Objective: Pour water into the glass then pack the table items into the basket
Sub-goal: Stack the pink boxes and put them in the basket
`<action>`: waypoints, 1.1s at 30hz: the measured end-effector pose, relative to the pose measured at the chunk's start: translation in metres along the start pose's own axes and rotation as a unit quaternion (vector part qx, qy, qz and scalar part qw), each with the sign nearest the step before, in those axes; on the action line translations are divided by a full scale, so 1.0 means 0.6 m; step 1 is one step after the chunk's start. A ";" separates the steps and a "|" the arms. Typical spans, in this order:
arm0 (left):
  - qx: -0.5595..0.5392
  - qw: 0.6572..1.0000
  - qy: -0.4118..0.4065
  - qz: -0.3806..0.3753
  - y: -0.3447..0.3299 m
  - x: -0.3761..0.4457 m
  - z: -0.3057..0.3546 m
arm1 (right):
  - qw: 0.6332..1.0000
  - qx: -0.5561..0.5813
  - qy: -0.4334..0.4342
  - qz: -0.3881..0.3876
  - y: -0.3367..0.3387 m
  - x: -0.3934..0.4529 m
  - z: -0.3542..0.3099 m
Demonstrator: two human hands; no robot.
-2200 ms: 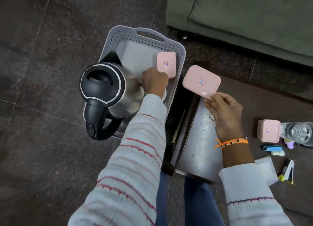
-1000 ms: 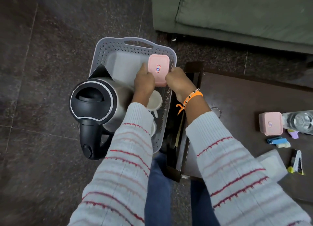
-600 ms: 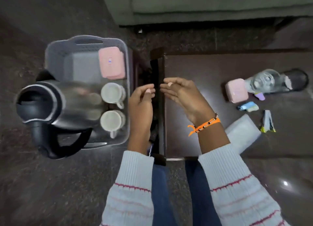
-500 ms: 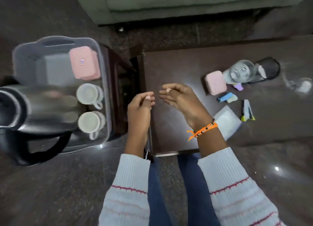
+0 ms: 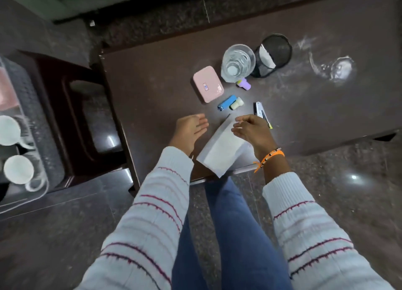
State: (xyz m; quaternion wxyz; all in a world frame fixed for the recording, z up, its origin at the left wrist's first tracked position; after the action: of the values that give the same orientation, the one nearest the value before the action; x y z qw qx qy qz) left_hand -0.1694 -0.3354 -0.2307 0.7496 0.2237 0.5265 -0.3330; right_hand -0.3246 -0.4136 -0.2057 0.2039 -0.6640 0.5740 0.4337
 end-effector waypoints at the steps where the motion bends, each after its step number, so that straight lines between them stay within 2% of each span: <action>1: 0.000 1.000 0.008 0.012 -0.008 0.011 -0.002 | 1.000 -0.013 0.006 0.007 0.011 0.016 0.001; 4: -0.012 0.999 0.006 0.050 -0.028 0.040 0.007 | 0.984 -0.130 0.112 0.052 0.026 0.054 -0.024; 6: -0.002 0.997 -0.009 0.078 -0.038 0.059 0.020 | 0.933 -0.260 0.234 0.079 0.014 0.063 -0.061; 8: 0.040 0.992 -0.038 0.113 -0.042 0.079 0.035 | 0.867 -0.378 0.320 0.050 -0.019 0.069 -0.077; 10: 0.094 0.983 -0.070 0.143 -0.042 0.098 0.050 | 0.809 -0.470 0.354 0.014 -0.047 0.085 -0.074; 13: 0.163 0.969 -0.093 0.164 -0.037 0.121 0.065 | 0.749 -0.534 0.391 -0.002 -0.070 0.107 -0.074; 17: 0.173 0.969 -0.105 0.140 -0.040 0.139 0.075 | 0.672 -0.609 0.422 -0.004 -0.096 0.132 -0.074; 19: 0.156 0.972 -0.111 0.134 -0.037 0.143 0.076 | 0.649 -0.627 0.432 -0.006 -0.108 0.135 -0.075; 23: 0.123 0.974 -0.115 0.152 -0.018 0.136 0.070 | 0.619 -0.641 0.453 -0.002 -0.123 0.128 -0.078; 26: 0.100 0.972 -0.130 0.169 0.027 0.109 0.067 | 0.618 -0.633 0.466 0.008 -0.132 0.103 -0.078; 28: 0.068 0.970 -0.143 0.182 0.074 0.080 0.067 | 0.636 -0.609 0.473 0.019 -0.140 0.073 -0.079; 33: -0.044 0.966 -0.171 0.188 0.221 -0.013 0.073 | 0.717 -0.503 0.482 0.015 -0.201 -0.034 -0.091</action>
State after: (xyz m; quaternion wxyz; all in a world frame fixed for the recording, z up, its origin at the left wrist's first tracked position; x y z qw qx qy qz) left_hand -0.0456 -0.2735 -0.2104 0.8864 0.2253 0.3536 -0.1961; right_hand -0.1918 -0.4123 -0.1871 -0.4710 -0.7791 0.3020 0.2827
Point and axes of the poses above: each hand's wrist, its own x-axis towards the middle knuckle, its own y-axis out of the back of the hand, z = x × y, the point moved 9 cm from there along x, towards the middle knuckle, and after that the axes turned 4 degrees about z, right-handed, at the moved point
